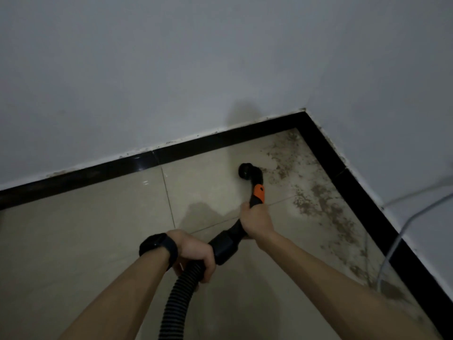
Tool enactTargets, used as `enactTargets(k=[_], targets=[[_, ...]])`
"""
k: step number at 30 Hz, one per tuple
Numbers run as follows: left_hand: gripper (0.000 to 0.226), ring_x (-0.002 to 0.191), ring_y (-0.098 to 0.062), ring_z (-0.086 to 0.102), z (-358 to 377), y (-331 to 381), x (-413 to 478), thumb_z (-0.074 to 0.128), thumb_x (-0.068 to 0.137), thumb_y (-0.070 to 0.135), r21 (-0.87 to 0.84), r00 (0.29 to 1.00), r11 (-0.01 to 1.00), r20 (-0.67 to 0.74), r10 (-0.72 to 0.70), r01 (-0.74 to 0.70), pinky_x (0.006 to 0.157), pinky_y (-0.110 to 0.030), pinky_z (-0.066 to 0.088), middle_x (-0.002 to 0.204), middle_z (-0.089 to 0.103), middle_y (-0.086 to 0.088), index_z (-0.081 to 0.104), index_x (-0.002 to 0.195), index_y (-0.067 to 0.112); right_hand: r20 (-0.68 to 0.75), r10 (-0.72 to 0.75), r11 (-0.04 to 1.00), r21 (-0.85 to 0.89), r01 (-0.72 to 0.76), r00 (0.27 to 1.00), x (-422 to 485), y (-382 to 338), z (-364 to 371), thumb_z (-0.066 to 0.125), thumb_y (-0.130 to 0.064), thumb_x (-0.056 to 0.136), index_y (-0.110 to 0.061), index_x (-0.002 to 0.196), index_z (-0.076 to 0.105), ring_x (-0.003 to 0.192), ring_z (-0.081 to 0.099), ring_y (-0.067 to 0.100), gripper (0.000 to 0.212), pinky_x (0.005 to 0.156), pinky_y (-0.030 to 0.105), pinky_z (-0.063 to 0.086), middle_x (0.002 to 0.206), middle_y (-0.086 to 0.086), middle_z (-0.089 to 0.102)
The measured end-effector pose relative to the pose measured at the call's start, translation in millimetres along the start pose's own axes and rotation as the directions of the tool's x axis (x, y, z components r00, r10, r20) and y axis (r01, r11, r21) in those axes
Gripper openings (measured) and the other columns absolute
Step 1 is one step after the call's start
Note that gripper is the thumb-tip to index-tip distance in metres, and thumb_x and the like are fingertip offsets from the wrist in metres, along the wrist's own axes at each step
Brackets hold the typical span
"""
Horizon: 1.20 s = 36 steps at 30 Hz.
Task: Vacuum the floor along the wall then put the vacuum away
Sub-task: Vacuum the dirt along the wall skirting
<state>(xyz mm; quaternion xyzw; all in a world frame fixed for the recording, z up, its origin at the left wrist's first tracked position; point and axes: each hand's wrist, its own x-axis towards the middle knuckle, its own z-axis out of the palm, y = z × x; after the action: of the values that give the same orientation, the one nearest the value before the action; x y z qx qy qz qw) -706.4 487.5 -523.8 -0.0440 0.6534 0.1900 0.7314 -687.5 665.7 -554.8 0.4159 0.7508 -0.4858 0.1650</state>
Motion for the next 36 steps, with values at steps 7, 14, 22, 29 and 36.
enactTargets(k=[7,14,22,29,36], targets=[[0.019,0.075,-0.027,0.068,51,68,17,0.073,0.065,0.017,0.306,0.972,0.94,-0.131,0.196,-0.149,0.081,-0.041,0.058,0.082,0.071,-0.009,0.068,0.08,0.007,-0.129,0.173,0.974,0.166,-0.151,0.976,6,59,-71,0.042,-0.037,0.108,0.004,0.14,0.037,0.078,0.057,0.025,0.052,0.062,0.033,0.045,0.096,0.013,0.057],[0.078,0.098,-0.022,0.063,67,69,21,0.082,0.075,0.036,0.452,0.77,0.833,-0.388,0.506,-0.319,0.081,-0.036,0.057,0.115,0.061,-0.003,0.029,0.132,0.023,-0.132,0.086,0.995,0.059,-0.079,0.987,15,36,-71,0.043,-0.038,0.105,0.006,0.146,0.03,0.104,0.064,0.038,0.061,0.086,0.044,0.056,0.123,0.023,0.062],[0.044,0.087,-0.016,0.061,56,46,30,0.076,0.076,0.028,0.344,0.59,0.869,-0.639,0.493,-0.354,0.071,-0.031,0.056,0.103,0.061,0.0,0.046,0.109,0.022,-0.029,0.007,1.0,-0.021,-0.008,1.0,20,-5,-37,0.044,-0.037,0.105,0.008,0.146,0.019,0.103,0.065,0.037,0.066,0.074,0.039,0.056,0.126,0.022,0.06],[0.043,0.081,-0.018,0.064,42,31,13,0.079,0.071,0.025,0.188,0.625,0.893,-0.656,0.424,-0.409,0.064,-0.028,0.053,0.096,0.063,0.001,0.053,0.105,0.022,0.25,-0.036,0.755,0.641,-0.138,0.968,24,-7,-18,0.069,-0.019,0.096,0.0,0.143,0.038,0.083,0.076,0.03,0.059,0.071,0.042,0.063,0.098,0.013,0.067],[0.039,0.084,-0.019,0.064,56,44,21,0.079,0.067,0.025,0.309,0.672,0.848,-0.517,0.53,-0.431,0.07,-0.037,0.056,0.094,0.064,0.0,0.051,0.093,0.023,0.013,0.089,0.618,0.783,-0.065,0.996,15,29,-27,0.062,-0.012,0.095,-0.01,0.12,0.047,0.045,0.059,0.018,0.028,0.057,0.037,0.057,0.078,0.011,0.054]])
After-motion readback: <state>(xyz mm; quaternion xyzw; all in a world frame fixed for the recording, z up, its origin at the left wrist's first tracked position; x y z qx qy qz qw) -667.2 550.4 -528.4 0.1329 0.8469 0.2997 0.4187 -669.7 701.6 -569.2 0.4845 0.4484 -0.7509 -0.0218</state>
